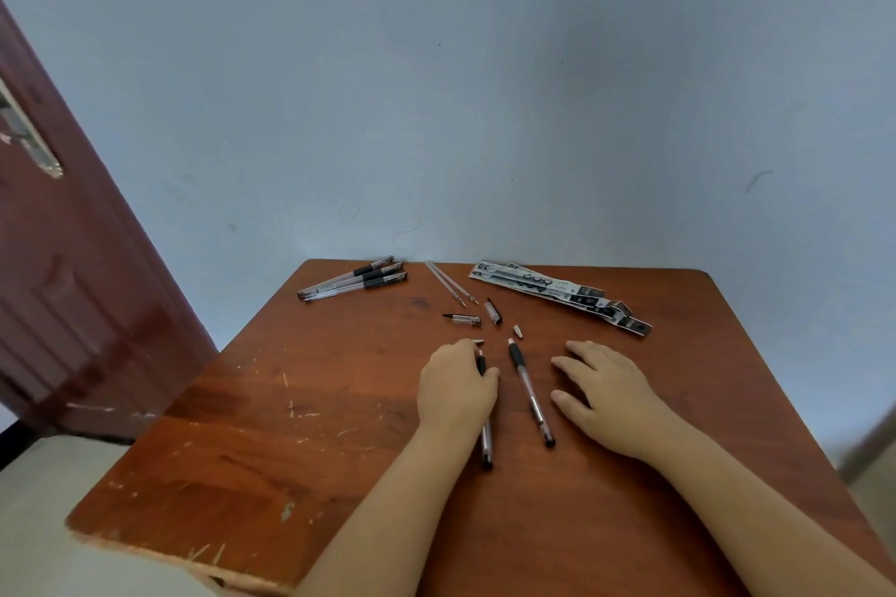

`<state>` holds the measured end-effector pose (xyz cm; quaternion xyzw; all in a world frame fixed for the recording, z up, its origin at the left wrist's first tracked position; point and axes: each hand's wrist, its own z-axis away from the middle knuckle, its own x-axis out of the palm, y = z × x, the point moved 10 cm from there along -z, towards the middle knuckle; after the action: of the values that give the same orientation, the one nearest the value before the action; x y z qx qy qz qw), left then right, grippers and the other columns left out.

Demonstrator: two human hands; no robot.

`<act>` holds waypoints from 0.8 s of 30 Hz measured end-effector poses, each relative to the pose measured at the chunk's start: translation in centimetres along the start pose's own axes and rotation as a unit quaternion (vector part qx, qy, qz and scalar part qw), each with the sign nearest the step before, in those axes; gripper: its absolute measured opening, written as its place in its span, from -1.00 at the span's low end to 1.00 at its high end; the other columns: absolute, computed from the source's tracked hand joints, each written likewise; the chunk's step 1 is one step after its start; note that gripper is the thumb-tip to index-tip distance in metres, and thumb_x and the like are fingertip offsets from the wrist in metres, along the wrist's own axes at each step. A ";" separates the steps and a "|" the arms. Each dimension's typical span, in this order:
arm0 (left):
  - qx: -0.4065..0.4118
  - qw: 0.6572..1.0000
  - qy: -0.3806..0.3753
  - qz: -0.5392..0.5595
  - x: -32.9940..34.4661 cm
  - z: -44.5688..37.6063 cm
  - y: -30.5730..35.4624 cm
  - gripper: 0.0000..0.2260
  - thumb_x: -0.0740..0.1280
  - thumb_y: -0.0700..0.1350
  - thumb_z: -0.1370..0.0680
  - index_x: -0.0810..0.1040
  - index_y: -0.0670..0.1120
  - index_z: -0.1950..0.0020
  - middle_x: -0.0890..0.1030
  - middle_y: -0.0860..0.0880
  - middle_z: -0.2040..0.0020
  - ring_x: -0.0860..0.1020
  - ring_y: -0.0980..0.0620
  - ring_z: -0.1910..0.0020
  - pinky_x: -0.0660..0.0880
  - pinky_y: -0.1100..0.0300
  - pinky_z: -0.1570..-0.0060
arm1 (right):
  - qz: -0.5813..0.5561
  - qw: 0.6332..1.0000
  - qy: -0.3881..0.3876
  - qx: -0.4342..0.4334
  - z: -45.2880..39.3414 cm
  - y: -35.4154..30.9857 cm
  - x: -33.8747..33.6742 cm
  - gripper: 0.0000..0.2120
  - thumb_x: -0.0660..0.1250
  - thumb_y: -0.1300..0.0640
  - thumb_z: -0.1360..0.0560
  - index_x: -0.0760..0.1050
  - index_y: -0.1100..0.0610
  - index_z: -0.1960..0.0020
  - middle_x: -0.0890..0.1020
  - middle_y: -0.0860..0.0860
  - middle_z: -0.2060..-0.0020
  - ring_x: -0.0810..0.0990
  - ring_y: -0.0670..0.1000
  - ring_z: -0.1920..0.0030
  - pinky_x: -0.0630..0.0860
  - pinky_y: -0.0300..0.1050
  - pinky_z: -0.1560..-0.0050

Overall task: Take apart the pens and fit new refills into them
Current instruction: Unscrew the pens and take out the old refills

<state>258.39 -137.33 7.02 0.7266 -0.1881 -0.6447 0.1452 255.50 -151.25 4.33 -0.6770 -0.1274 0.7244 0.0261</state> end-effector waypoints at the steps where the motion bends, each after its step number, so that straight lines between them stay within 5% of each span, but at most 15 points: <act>1: -0.008 1.000 0.004 0.003 0.1 -0.1 -0.2 -0.77 0.28 -0.03 -0.53 0.49 -0.12 -0.11 0.54 -0.06 -0.07 0.49 -0.01 -0.05 0.41 0.22 0.04 | 0.001 1.000 0.000 0.000 0.0 0.0 0.0 -0.53 0.04 -0.08 -0.56 0.08 0.00 -0.42 0.06 0.00 -0.46 -0.02 0.02 -0.45 -0.05 -0.04 -0.43; 8: 0.006 0.999 0.031 0.020 -1.7 0.3 -1.3 -0.70 0.22 0.03 -0.55 0.47 -0.08 -0.21 0.54 -0.03 -0.10 0.50 0.05 -0.05 0.42 0.23 0.02 | -0.003 1.000 0.006 0.000 0.0 0.0 -0.2 -0.53 0.06 -0.08 -0.55 0.09 0.00 -0.42 0.10 0.00 -0.45 0.02 0.01 -0.44 -0.01 -0.04 -0.43; 12: 0.000 0.997 0.066 -0.043 -5.0 0.0 -5.9 -0.66 0.18 0.03 -0.56 0.42 -0.07 -0.29 0.50 -0.06 -0.22 0.44 -0.02 -0.19 0.40 0.14 -0.10 | -0.036 0.995 0.091 -0.010 0.0 -1.1 -2.5 -0.55 0.13 -0.03 -0.53 0.20 0.05 -0.38 0.24 0.01 -0.40 0.16 -0.01 -0.40 0.13 -0.05 -0.39; 19: -0.069 0.984 -0.038 -0.159 -6.5 -1.0 -16.3 -0.53 0.05 0.15 -0.58 0.15 0.03 -0.46 0.09 -0.04 -0.50 0.01 -0.07 -0.47 0.08 -0.03 -0.39 | -0.001 0.979 0.137 -0.154 -4.3 -10.9 -4.0 -0.68 0.19 0.06 -0.51 0.45 0.14 -0.20 0.51 0.05 -0.20 0.41 0.01 -0.22 0.27 -0.11 -0.24; 24: -0.059 0.980 -0.088 -0.170 -5.7 -1.0 -18.8 -0.53 -0.11 0.17 -0.59 -0.01 0.08 -0.48 -0.06 -0.01 -0.52 -0.12 -0.03 -0.48 -0.13 -0.04 -0.41 | 0.035 0.984 0.107 -0.137 -11.8 -15.8 -2.7 -0.66 0.11 0.04 -0.54 0.38 0.13 -0.26 0.46 0.07 -0.25 0.38 0.06 -0.25 0.31 -0.06 -0.20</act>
<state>260.44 -118.08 3.67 0.6784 -0.0356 -0.7315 0.0583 265.22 -134.78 9.82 -0.7516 -0.1985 0.6241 -0.0785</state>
